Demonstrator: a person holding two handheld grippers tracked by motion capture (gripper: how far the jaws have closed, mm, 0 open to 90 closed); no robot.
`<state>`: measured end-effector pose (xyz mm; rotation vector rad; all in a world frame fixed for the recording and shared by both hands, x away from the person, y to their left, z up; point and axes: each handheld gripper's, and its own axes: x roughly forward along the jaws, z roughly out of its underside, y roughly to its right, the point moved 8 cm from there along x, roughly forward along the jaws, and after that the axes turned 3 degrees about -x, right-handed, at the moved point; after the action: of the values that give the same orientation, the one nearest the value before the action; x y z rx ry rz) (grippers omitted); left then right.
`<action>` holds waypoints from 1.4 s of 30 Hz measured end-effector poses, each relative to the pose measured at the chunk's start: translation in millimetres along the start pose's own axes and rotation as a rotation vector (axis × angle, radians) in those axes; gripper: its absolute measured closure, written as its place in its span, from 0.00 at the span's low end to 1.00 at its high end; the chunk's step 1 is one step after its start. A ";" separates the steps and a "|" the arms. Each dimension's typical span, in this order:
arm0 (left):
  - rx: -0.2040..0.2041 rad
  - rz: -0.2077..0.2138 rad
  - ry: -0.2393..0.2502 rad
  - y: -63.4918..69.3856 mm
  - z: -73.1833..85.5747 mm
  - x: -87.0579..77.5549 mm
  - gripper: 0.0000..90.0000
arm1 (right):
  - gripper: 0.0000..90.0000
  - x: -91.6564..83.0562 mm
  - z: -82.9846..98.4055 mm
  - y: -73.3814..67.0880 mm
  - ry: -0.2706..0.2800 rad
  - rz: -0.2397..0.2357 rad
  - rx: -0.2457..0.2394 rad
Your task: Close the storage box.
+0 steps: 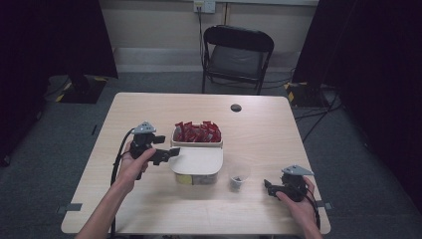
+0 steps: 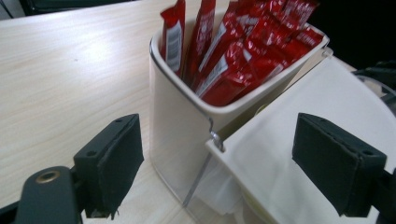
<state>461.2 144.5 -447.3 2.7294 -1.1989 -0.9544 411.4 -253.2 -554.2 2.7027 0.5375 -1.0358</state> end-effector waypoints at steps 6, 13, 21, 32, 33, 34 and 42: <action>0.013 -0.001 -0.021 1.5 4.9 2.1 0.17 | 0.16 0.0 0.0 0.0 0.000 0.000 0.001; 0.020 -0.008 -0.017 3.3 5.6 -14.3 0.18 | 0.16 0.0 0.0 -0.1 0.000 0.000 0.001; 0.007 -0.035 -0.013 -5.3 16.4 -36.2 0.18 | 0.16 0.0 0.0 -0.1 0.000 0.000 0.001; -0.038 -0.126 -0.120 -35.8 79.5 -40.9 0.18 | 0.16 0.0 0.0 -0.1 0.000 0.001 0.001; -0.033 -0.149 -0.130 -39.9 85.5 -40.6 0.18 | 0.16 -0.1 0.1 -0.2 0.000 0.001 0.002; -0.038 -0.167 -0.143 -45.8 95.4 -38.3 0.18 | 0.16 0.0 0.1 0.0 0.000 0.001 0.002; 0.007 -0.231 -0.210 -56.6 126.3 -23.7 0.17 | 0.15 0.0 0.1 0.0 0.000 0.002 0.002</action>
<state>418.8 228.7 -551.4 2.8788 -0.9225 -1.2904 411.4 -253.2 -554.3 2.7041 0.5344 -1.0367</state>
